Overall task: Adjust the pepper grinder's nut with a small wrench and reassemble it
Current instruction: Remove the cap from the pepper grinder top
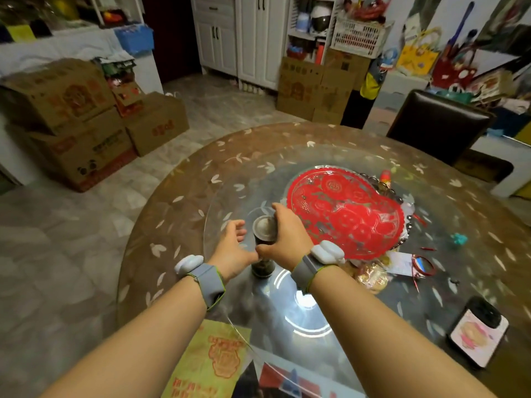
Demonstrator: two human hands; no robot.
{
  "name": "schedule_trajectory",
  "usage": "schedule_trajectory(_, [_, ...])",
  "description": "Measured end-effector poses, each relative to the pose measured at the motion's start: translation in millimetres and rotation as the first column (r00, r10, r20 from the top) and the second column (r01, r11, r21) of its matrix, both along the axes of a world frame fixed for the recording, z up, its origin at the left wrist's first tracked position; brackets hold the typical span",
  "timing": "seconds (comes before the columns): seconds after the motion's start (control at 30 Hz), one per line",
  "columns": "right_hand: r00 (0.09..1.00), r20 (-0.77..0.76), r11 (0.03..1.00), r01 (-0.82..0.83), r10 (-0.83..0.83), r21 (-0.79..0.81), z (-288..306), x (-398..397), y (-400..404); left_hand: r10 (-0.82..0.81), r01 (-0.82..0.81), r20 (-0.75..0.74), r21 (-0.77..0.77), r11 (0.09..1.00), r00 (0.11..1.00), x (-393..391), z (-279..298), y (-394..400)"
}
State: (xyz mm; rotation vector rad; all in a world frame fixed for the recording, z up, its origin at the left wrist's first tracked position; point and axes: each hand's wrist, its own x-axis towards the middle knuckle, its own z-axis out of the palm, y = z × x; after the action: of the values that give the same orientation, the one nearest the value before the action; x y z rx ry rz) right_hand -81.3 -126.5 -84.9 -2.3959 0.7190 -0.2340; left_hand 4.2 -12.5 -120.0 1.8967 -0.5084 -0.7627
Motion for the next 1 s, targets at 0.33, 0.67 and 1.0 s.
schedule_trajectory(0.33, [0.996,0.069,0.999,0.049,-0.050,0.021,-22.3,8.1,2.6,-0.073,0.073,-0.004,0.012,0.997,0.997,-7.0,-34.0,-8.1])
schedule_trajectory(0.67, [0.816,0.443,0.911,0.228,-0.371,0.343,8.0,-77.6,43.6,-0.164,0.192,0.231,-0.107,0.975,0.959,-67.4,-19.1,18.0])
schedule_trajectory(1.0, [0.856,0.363,0.862,0.168,-0.368,0.479,11.2,-207.3,101.0,-0.267,0.300,0.235,-0.114,0.947,0.935,-183.5,-25.6,70.7])
